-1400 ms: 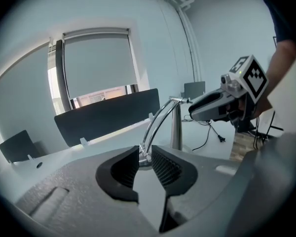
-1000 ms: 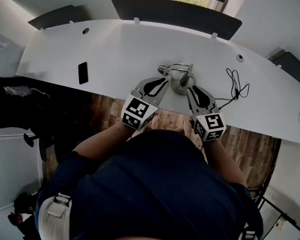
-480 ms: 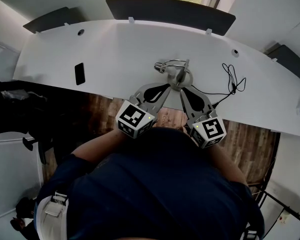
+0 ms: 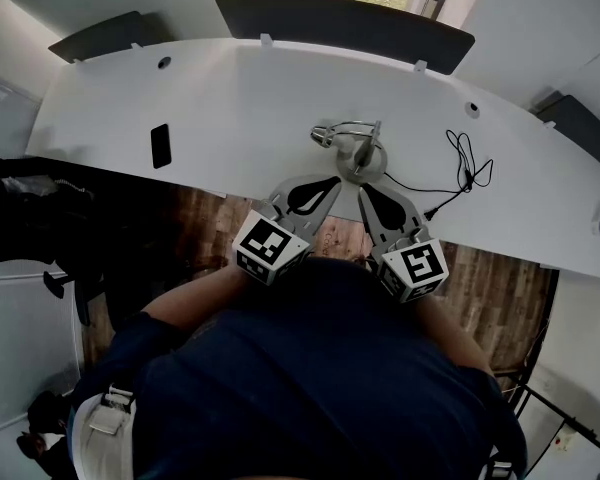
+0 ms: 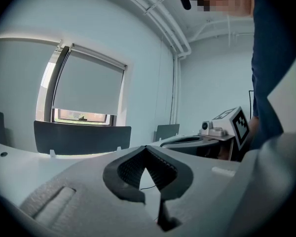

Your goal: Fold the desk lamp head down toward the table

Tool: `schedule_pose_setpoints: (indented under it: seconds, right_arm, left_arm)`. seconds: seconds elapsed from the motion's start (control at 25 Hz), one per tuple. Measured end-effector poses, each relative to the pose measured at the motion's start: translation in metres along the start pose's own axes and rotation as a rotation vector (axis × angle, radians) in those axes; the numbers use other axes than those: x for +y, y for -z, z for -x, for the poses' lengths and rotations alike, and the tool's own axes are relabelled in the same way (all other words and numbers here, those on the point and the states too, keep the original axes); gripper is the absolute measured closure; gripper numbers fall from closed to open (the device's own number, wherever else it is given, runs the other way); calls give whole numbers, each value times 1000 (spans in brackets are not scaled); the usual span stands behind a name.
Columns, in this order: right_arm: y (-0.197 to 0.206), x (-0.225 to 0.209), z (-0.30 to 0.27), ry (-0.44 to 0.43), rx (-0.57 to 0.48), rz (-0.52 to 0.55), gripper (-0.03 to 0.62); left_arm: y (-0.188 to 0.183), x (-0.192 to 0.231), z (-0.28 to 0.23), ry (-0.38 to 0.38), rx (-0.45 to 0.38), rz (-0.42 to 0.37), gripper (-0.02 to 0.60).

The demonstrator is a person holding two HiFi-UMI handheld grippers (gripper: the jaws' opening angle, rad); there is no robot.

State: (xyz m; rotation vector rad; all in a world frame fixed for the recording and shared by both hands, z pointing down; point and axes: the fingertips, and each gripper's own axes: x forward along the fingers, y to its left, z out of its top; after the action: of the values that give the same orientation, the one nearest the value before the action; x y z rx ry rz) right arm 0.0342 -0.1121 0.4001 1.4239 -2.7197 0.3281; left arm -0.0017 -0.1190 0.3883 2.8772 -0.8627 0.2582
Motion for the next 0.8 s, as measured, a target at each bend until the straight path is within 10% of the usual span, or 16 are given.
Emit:
schedule_pose_setpoints:
  seconds: [0.8]
  right_arm:
    - [3, 0, -5, -8, 12, -4, 583]
  left_arm:
    - [0, 4, 0, -17, 2, -19, 575]
